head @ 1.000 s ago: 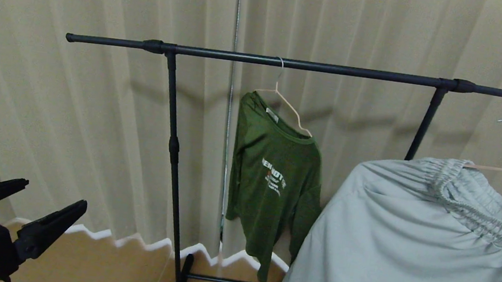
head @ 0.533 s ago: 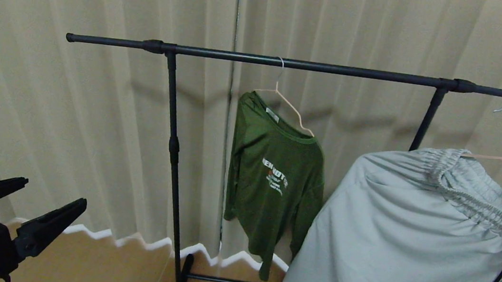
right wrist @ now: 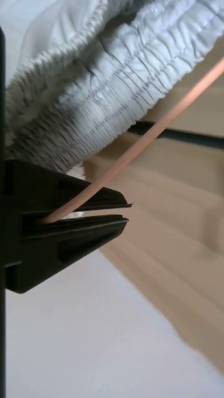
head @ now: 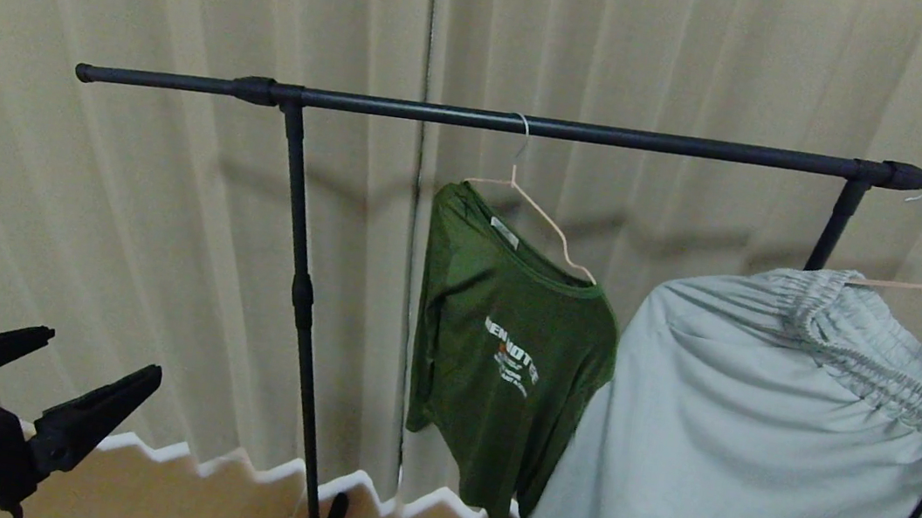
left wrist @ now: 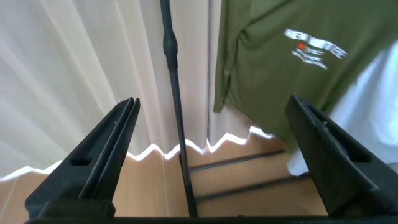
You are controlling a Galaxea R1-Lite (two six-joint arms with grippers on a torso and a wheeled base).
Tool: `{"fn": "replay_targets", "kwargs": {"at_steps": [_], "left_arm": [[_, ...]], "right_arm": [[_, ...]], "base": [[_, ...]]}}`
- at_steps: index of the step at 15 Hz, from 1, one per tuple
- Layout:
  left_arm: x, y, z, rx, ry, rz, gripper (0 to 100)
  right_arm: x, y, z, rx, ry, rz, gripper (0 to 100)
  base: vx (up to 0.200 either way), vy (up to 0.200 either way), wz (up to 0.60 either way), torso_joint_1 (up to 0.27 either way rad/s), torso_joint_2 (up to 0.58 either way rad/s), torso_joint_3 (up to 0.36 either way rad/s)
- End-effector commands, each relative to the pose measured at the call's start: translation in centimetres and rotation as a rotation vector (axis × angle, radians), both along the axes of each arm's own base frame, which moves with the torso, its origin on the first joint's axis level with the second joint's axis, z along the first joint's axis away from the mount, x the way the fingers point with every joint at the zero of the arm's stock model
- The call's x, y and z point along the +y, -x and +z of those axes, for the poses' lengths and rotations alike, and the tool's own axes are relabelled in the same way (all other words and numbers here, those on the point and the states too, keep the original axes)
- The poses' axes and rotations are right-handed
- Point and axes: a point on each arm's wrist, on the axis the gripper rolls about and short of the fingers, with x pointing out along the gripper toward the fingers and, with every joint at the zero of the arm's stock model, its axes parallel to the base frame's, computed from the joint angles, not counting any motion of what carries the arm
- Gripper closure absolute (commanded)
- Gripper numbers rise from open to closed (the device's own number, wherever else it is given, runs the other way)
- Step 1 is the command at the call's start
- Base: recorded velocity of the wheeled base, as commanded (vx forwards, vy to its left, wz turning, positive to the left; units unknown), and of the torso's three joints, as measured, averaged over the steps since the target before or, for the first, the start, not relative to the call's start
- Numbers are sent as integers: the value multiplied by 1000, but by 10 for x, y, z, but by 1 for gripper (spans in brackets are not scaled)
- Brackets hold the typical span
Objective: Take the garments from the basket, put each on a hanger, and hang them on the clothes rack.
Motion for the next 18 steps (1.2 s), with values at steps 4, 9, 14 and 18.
{"fn": "replay_targets", "kwargs": {"at_steps": [4, 9, 14, 18], "left_arm": [[0, 0, -1, 4, -1, 0, 0], [0, 1, -2, 7, -7, -1, 0], [0, 1, -2, 6, -4, 0, 0], [1, 1, -2, 3, -3, 9, 0]], "right_arm": [[1, -7, 6, -13, 2, 17, 100], [3, -46, 20, -20, 7, 40, 100], [8, -106, 12, 25, 22, -3, 100], [11, -137, -6, 63, 31, -24, 100]], "base": [[200, 0, 0, 4, 2, 0], [40, 0, 0, 0, 0, 0], [0, 0, 0, 0, 0, 0], [0, 0, 0, 0, 0, 0]]}}
